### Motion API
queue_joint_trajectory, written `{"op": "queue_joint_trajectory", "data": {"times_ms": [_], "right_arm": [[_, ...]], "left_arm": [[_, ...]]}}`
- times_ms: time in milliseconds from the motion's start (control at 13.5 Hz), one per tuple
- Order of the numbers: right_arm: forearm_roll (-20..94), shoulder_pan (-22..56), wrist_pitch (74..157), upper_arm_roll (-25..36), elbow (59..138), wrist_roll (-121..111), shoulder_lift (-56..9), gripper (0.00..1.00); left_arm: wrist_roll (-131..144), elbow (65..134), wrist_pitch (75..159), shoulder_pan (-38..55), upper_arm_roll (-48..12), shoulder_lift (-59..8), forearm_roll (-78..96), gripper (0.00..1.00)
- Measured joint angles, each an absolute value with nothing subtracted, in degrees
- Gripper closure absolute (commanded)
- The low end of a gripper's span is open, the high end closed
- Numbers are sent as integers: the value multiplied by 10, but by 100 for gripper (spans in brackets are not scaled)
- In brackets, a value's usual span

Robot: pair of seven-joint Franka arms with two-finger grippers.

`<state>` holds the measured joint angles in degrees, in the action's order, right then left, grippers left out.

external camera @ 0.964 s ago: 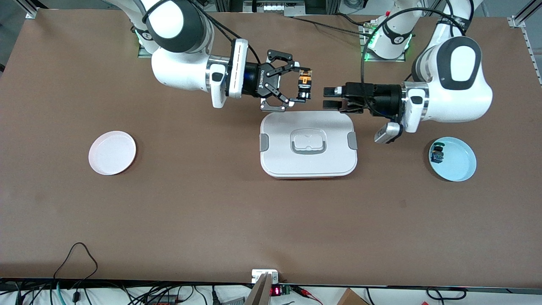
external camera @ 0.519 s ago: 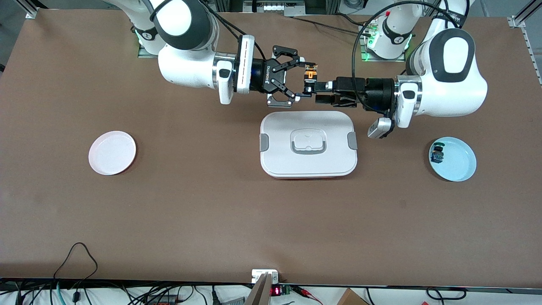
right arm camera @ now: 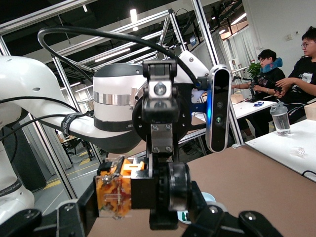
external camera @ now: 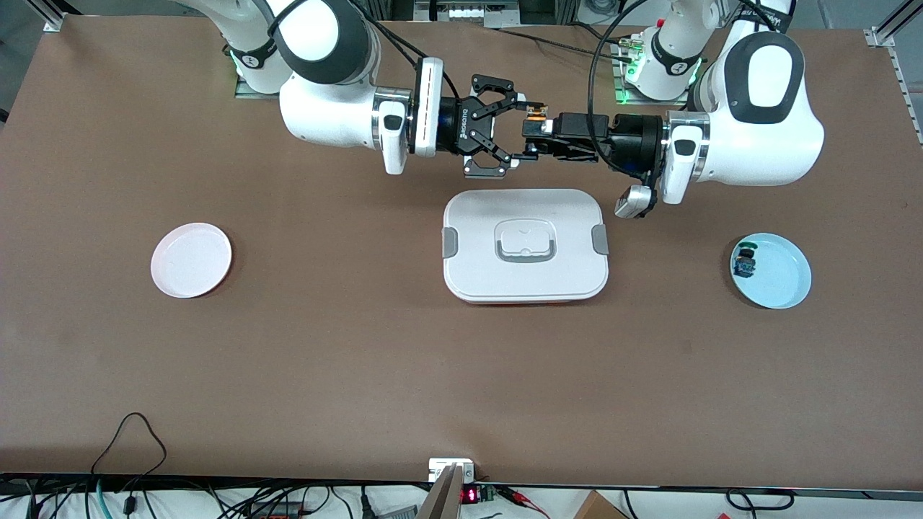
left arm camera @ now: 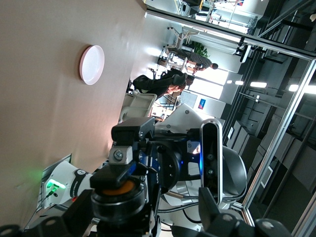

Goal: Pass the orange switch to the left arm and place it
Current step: 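Grasp the orange switch with the left gripper and open the right gripper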

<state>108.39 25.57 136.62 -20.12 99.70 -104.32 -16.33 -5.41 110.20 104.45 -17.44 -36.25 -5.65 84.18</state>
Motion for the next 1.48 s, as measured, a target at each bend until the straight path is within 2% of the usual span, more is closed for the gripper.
{"op": "queue_joint_trajectory", "data": {"times_ms": [148,371,742,1039,1113,1187,1261,1484], "right_arm": [[1084,257,1367,-201,997,-1043,-163,100],[1084,259,1375,-201,997,-1043,-164,99],[1084,266,1385,-201,997,-1043,-164,99],[1085,266,1385,-200,997,-1040,-163,99],[1085,266,1385,-200,997,-1040,-163,96],[1085,266,1385,-200,997,-1040,-163,68],[1085,266,1385,-200,997,-1040,-163,1],[1086,265,1385,-199,1000,-1040,-164,0]], "left_arm": [[-54,1108,1033,-176,-362,-56,840,11],[-54,1114,1003,-190,-362,-52,839,18],[-47,1123,977,-210,-361,-36,821,58],[-50,1127,977,-211,-361,-34,812,100],[-50,1127,977,-211,-361,-34,812,100],[-50,1127,977,-212,-361,-34,812,100],[-50,1127,977,-212,-361,-34,812,100],[-48,1127,969,-215,-360,-32,812,100]]}}
